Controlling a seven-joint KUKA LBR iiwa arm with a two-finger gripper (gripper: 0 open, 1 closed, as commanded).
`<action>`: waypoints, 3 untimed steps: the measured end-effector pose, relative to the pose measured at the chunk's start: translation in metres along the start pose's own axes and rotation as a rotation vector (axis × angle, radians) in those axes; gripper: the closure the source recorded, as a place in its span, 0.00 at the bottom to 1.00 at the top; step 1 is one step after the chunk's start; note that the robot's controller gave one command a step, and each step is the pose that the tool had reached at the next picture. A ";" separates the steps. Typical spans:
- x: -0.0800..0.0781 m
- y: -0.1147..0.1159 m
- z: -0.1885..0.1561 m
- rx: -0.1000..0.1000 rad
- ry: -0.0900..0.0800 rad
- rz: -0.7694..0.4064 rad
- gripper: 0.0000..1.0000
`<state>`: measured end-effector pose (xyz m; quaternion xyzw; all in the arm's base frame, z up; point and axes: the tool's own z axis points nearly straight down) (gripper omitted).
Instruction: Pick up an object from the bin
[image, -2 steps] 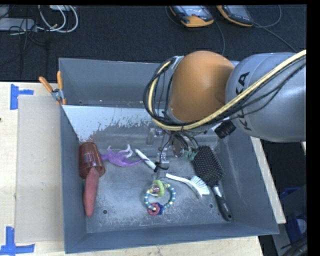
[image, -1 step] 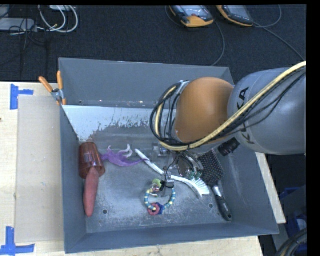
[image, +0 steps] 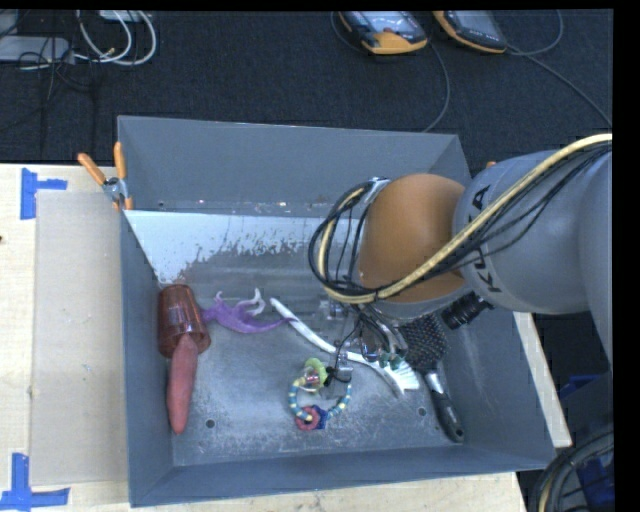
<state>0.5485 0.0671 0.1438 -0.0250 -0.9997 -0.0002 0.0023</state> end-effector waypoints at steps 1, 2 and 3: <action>0.016 -0.017 0.031 0.000 0.002 0.007 0.00; 0.018 -0.008 0.055 0.000 -0.001 0.015 0.00; 0.030 0.014 0.075 0.001 0.005 0.036 1.00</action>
Offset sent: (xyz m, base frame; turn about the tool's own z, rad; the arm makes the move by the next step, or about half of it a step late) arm -0.0208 0.0008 -0.0718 0.0203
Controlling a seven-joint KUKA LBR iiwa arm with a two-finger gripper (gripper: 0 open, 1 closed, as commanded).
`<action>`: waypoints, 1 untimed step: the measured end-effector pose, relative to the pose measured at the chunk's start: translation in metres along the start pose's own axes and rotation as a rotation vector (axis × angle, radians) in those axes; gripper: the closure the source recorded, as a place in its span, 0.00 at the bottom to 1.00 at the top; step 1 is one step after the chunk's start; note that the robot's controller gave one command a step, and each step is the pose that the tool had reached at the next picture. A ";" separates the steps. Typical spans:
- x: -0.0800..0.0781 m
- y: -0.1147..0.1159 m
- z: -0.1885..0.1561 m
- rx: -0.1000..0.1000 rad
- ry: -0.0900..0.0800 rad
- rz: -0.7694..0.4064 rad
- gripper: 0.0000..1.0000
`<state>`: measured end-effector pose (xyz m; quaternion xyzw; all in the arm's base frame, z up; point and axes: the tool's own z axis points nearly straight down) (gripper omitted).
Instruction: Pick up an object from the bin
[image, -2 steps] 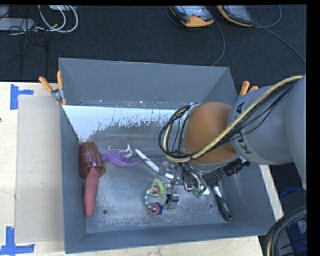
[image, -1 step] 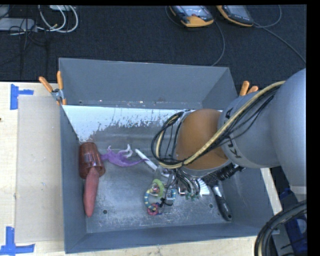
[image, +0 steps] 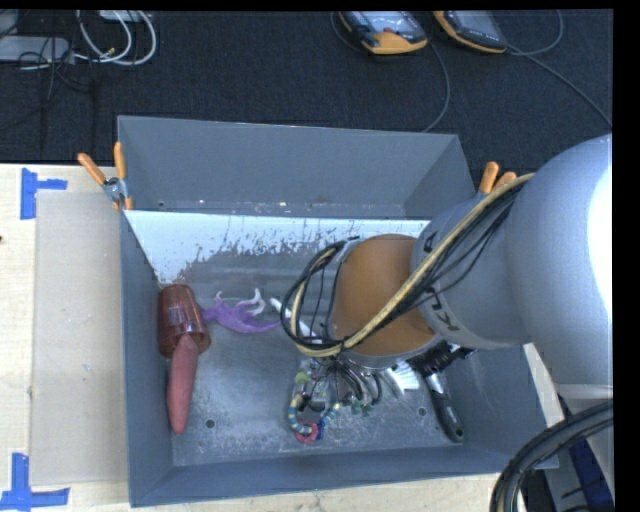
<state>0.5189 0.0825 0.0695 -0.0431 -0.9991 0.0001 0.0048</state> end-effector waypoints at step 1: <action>0.000 0.000 0.000 0.000 0.000 0.001 1.00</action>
Offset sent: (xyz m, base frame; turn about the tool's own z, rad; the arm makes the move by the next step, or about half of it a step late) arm -0.0112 -0.0784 0.0022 -0.0645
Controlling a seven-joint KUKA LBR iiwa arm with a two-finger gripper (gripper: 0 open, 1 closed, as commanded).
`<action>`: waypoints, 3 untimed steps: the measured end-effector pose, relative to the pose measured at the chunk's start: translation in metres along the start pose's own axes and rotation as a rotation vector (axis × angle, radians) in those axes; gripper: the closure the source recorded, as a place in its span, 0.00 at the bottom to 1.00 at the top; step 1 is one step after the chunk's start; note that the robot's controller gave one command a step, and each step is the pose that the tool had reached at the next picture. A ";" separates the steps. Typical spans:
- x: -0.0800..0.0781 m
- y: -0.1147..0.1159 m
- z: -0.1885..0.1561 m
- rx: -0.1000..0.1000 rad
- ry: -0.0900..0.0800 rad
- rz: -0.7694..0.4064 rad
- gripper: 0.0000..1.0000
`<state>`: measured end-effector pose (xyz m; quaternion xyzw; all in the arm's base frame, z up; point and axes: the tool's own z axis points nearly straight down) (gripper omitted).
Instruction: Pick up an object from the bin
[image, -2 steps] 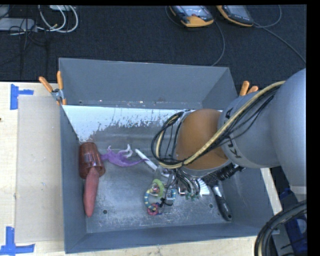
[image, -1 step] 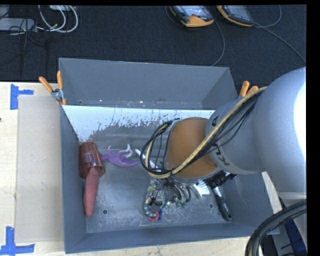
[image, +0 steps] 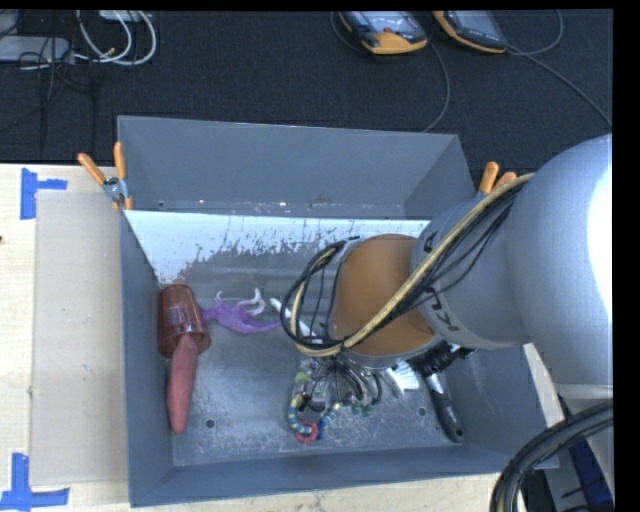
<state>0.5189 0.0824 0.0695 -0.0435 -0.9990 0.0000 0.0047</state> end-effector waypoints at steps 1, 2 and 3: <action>0.004 -0.047 -0.001 -0.001 0.003 -0.051 1.00; 0.017 -0.084 -0.013 0.002 0.005 -0.061 1.00; 0.007 -0.072 -0.004 -0.001 0.003 -0.095 1.00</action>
Offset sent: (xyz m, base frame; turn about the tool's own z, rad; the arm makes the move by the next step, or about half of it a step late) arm -0.0232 -0.0809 0.0138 -0.0637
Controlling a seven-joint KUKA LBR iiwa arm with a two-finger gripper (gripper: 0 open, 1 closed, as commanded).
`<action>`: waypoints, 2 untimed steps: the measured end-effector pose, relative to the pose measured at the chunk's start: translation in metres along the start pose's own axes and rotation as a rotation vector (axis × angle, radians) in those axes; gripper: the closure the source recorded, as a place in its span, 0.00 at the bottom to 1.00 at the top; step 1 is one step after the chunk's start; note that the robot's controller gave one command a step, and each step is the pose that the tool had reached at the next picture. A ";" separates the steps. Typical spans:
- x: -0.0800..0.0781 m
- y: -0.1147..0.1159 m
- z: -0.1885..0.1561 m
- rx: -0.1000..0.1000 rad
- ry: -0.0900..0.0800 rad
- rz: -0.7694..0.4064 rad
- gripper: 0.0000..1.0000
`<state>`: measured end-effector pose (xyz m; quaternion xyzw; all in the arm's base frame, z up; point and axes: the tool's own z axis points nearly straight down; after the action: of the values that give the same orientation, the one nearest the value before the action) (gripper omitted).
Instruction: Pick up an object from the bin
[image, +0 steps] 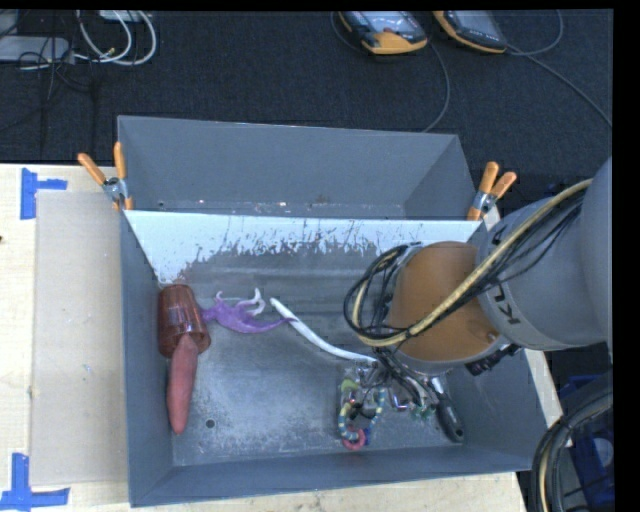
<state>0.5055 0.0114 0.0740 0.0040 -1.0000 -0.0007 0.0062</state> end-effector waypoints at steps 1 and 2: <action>0.010 -0.011 -0.046 0.000 0.011 -0.016 1.00; 0.002 -0.017 -0.107 0.000 0.006 -0.002 1.00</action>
Offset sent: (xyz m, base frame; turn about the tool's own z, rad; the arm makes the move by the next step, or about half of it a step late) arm 0.0086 -0.0242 0.1655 0.0114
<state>0.5051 -0.0061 0.1812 0.0048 -0.9999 -0.0005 0.0094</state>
